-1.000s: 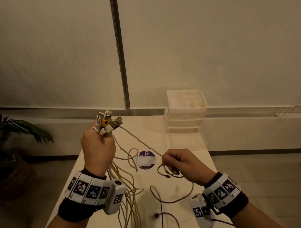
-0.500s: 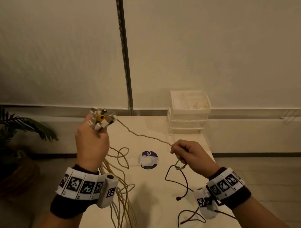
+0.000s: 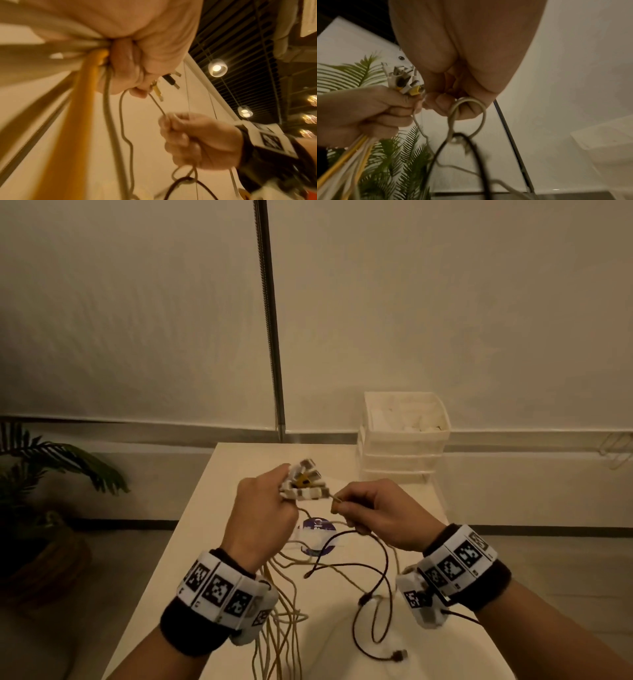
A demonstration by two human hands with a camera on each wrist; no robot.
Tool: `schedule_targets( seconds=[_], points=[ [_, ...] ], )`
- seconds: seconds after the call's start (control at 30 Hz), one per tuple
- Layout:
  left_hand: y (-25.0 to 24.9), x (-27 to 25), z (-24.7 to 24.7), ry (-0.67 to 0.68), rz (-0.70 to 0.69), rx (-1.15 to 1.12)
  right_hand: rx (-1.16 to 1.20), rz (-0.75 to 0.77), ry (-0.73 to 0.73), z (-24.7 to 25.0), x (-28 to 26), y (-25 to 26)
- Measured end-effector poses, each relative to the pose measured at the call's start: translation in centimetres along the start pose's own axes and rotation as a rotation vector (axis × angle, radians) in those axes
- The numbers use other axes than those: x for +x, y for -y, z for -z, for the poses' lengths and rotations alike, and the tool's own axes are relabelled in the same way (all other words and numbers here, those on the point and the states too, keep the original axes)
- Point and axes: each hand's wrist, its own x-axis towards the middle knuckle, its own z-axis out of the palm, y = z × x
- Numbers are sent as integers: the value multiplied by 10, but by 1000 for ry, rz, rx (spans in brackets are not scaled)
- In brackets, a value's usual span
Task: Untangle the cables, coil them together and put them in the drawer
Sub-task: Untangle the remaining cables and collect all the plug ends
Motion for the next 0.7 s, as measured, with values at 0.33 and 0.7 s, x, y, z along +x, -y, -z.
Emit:
schedule_targets(
  seconds=[0.33,0.7],
  points=[
    [2,-3,9,-115,-6,-58,-150,48,-105,-9,2,-11],
    [7,0,4,-53,44,-90,345,-98,-131,-6,2,-20]
  ],
)
